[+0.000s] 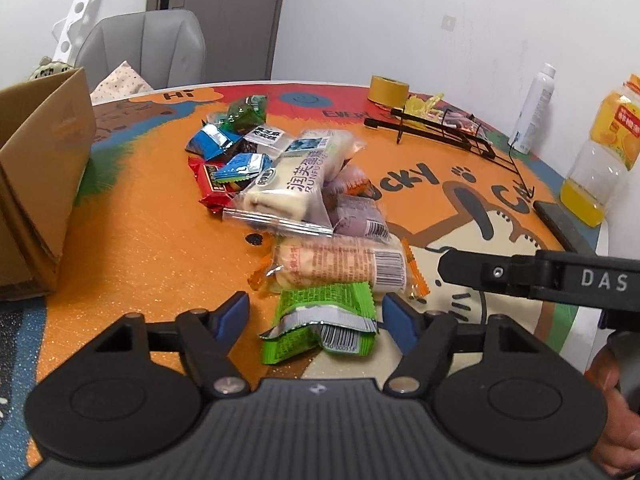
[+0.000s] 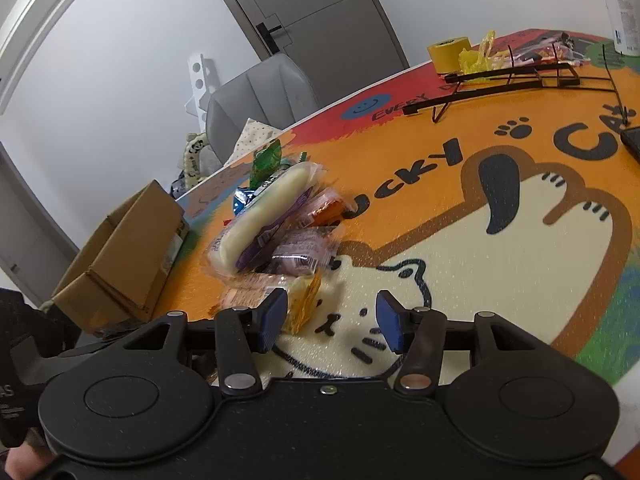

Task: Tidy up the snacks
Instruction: 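Grasp the green snack packet with the left gripper while the right gripper grasps the bread roll pack, then carry the green packet with the left gripper while the right gripper carries the bread pack over the box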

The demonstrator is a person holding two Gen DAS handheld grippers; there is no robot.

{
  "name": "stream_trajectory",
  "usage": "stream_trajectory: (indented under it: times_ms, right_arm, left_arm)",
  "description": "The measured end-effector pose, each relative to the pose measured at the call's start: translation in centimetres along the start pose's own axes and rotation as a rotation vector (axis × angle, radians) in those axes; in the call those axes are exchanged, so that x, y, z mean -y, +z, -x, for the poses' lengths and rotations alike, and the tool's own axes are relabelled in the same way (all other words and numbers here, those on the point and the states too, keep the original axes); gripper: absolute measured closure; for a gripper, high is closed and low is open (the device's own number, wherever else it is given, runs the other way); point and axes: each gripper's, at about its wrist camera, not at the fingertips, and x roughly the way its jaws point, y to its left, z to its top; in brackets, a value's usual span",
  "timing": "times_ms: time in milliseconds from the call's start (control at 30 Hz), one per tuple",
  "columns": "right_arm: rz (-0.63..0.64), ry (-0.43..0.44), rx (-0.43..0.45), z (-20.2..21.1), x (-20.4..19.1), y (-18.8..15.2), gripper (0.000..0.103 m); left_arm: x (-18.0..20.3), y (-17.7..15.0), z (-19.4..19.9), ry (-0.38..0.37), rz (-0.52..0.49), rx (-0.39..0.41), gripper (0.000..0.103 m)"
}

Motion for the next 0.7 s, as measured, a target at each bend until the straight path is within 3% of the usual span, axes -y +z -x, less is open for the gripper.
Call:
stream_trajectory:
  times_ms: [67,333,533,700]
  right_arm:
    - [0.010,-0.006,0.007,-0.3,-0.3,0.2,0.051]
    - [0.044,0.004,0.004,-1.8,-1.9,0.8,0.049]
    - [0.103,0.028,0.036,-2.5,-3.6,1.7,0.044]
    - [0.146,0.055,0.012,-3.5,-4.8,1.9,0.044]
  left_arm:
    - [-0.4,0.0,0.1,-0.004,0.017,0.007,0.052]
    - [-2.3,-0.2,1.1,0.002,0.040,0.015,0.057]
    - [-4.3,-0.4,2.0,0.044,0.075,0.025,0.057]
    - [-5.6,-0.5,3.0,0.074,0.095,0.036,0.057]
